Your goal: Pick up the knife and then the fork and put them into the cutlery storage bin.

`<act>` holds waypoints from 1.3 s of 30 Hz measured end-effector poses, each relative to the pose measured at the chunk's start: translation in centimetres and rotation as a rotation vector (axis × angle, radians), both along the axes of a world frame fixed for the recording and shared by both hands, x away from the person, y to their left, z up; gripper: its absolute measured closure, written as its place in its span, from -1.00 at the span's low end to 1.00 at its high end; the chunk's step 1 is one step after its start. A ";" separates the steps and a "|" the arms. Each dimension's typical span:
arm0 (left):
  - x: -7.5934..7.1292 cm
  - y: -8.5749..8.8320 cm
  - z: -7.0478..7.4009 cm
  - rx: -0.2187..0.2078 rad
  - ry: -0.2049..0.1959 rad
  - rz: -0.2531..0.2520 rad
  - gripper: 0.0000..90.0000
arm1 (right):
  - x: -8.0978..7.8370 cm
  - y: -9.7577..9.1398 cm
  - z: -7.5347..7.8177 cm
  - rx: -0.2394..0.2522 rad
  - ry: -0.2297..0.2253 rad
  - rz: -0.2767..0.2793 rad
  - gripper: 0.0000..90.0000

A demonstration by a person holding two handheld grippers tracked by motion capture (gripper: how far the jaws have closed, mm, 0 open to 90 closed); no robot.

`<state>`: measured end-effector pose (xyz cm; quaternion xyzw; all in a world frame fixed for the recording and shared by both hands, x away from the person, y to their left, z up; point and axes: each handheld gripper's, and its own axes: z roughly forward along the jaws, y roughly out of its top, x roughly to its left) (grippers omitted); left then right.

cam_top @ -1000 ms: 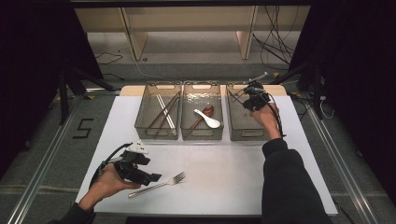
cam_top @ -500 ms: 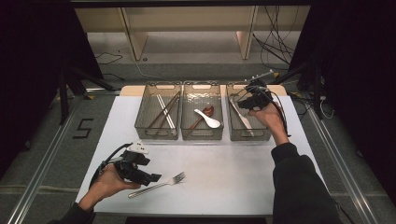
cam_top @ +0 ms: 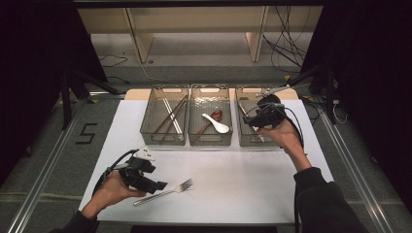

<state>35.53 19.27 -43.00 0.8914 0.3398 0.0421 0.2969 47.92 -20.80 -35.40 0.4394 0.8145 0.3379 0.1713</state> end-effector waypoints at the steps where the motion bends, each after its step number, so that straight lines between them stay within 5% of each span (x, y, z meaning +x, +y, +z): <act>1: 0.0 0.0 0.0 0.002 0.000 0.000 -0.51 | -0.5 0.0 0.1 0.002 -0.006 0.008 -0.19; 9: 0.0 0.0 -0.2 0.032 0.028 -0.012 -0.50 | -3.7 0.3 -0.1 0.043 -0.018 0.063 -0.27; 21: -0.2 -0.6 -1.1 0.145 0.117 -0.046 -0.32 | -8.0 1.0 -1.2 0.081 -0.027 0.138 -0.31; 30: -0.4 -1.2 -1.7 0.248 0.142 -0.082 -0.07 | -9.5 0.5 -2.6 0.079 -0.006 0.154 -0.32; 39: -0.6 -1.6 -2.4 0.299 0.160 -0.103 0.13 | -10.4 0.5 -3.0 0.079 0.006 0.166 -0.32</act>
